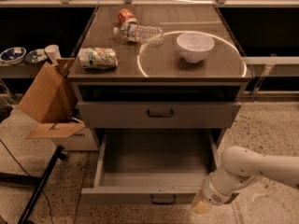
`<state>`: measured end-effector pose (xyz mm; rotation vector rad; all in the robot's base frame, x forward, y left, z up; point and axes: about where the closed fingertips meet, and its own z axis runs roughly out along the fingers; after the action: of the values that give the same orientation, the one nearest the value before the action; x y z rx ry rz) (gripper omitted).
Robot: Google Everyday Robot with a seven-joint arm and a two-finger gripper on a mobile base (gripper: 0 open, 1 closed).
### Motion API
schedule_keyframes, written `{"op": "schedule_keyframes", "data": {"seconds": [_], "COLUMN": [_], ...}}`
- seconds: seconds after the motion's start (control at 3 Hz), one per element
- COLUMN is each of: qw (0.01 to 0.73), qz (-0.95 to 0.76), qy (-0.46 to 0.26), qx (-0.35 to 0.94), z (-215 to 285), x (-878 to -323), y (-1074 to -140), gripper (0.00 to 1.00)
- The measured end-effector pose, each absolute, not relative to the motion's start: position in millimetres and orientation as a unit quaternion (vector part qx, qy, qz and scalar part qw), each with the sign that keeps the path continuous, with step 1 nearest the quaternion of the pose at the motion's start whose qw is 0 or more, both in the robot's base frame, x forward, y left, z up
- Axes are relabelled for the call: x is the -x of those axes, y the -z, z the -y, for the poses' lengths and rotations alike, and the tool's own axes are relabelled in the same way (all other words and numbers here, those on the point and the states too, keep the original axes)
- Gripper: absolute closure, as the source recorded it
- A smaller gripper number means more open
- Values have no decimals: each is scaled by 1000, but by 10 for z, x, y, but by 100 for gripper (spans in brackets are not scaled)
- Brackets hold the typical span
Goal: Close middle drawer
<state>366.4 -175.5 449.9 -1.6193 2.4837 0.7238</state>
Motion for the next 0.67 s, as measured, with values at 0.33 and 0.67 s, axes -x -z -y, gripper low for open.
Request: {"op": "schedule_keyframes", "data": {"seconds": [0.33,0.67], "qw": [34,25], "qz": [-815,-816], "qy": [-247,-256], "qx": [523,518], "z": [1731,1710], "x": [-3683,-3699], "y": [-4325,-4182], "gripper": [100,100]}}
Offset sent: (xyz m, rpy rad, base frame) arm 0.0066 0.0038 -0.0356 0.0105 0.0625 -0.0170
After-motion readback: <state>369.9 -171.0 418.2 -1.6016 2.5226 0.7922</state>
